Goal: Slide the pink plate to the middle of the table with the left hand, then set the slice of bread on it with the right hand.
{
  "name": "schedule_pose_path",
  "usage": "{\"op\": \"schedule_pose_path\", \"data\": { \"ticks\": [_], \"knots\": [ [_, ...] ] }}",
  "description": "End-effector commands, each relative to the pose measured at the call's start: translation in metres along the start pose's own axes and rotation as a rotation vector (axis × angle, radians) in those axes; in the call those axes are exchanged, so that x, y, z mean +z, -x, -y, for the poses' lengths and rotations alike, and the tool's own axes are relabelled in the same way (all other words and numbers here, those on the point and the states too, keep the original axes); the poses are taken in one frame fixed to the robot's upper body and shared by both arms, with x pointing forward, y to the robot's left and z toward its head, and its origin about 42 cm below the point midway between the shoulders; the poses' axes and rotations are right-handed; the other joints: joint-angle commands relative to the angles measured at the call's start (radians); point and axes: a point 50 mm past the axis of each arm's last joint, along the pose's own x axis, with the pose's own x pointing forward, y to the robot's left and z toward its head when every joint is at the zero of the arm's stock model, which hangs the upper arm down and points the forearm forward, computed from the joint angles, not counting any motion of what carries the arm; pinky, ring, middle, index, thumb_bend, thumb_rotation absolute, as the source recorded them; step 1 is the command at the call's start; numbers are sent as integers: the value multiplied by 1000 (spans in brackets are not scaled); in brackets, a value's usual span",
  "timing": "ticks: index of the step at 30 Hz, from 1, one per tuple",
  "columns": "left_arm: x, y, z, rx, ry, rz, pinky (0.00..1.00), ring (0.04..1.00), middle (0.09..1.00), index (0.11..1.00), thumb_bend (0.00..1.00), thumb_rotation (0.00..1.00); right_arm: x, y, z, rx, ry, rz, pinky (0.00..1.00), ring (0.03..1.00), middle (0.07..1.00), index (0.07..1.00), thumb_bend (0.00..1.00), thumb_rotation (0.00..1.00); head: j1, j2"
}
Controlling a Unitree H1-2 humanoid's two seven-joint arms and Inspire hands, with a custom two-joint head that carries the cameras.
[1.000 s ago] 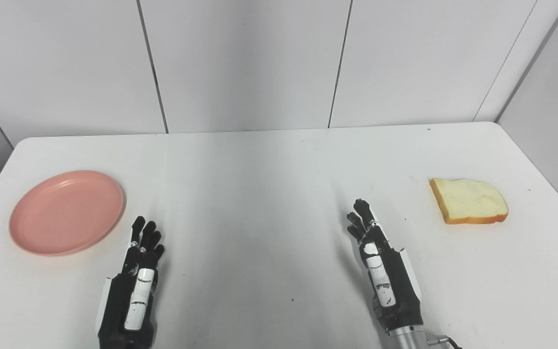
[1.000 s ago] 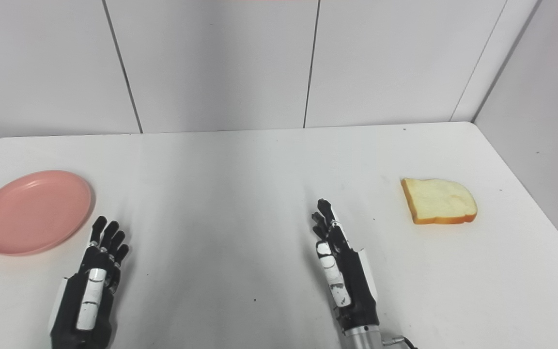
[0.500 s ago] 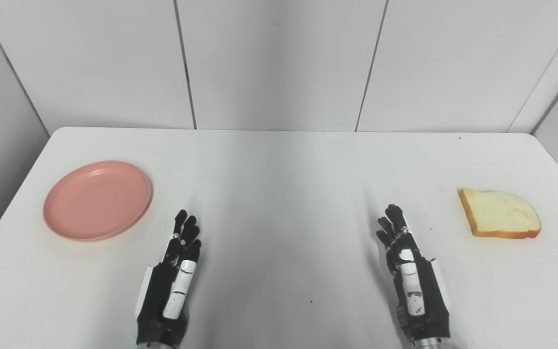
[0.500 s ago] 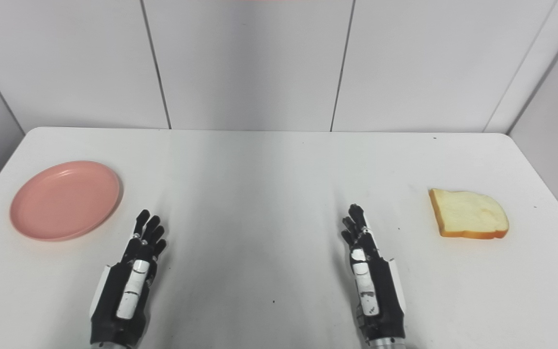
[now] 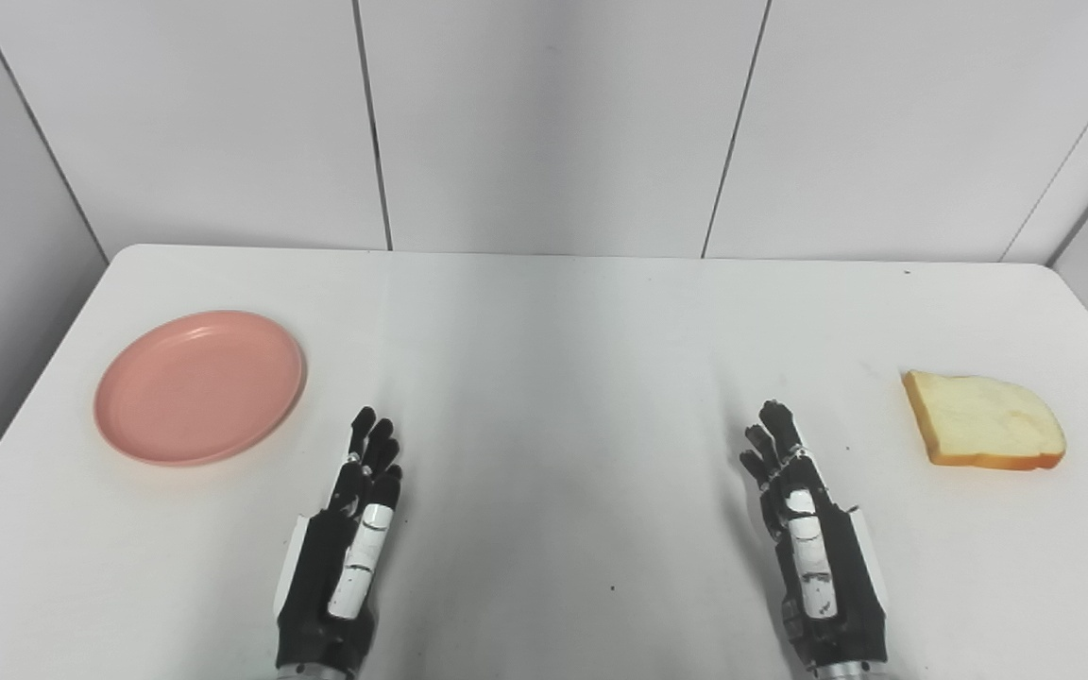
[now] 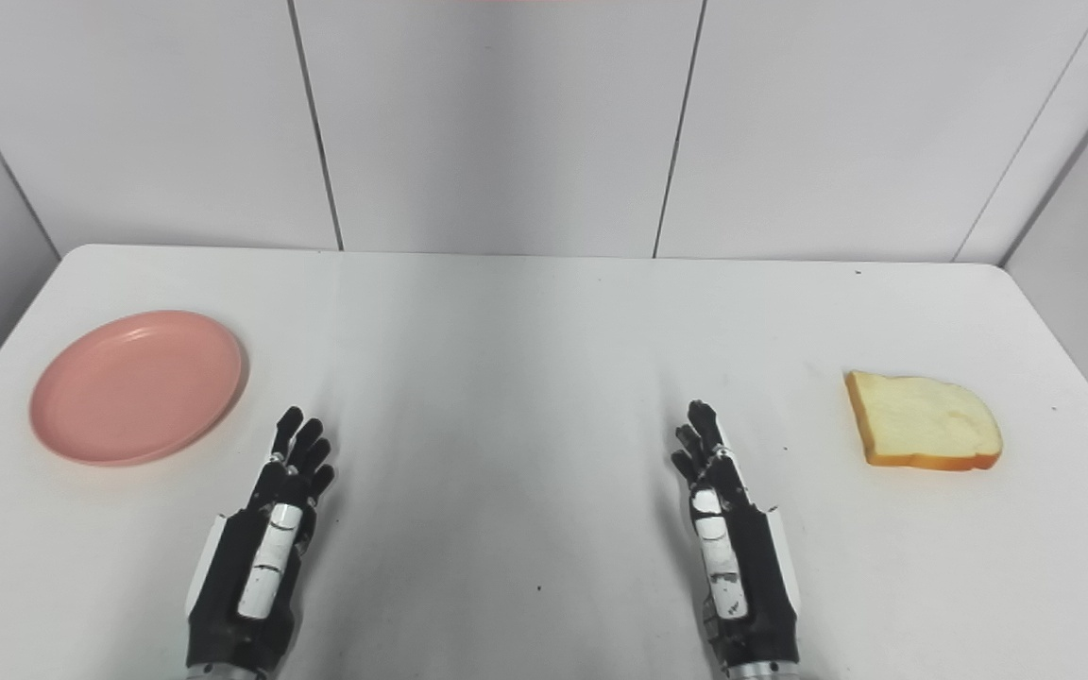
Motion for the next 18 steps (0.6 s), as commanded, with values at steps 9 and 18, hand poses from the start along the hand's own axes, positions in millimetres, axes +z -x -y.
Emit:
{"op": "schedule_pose_path", "data": {
  "ticks": [9,18],
  "knots": [
    [-2,14,0,13,31,13,1000,1000,1000,1000,710,781,-14,29,9,-18,10,-76,970,967,981,949,781,920,5,-19],
    [-8,14,2,15,25,10,1000,1000,1000,1000,712,785,-21,31,12,-19,20,-83,969,961,977,951,771,928,33,-67]
  ]
}}
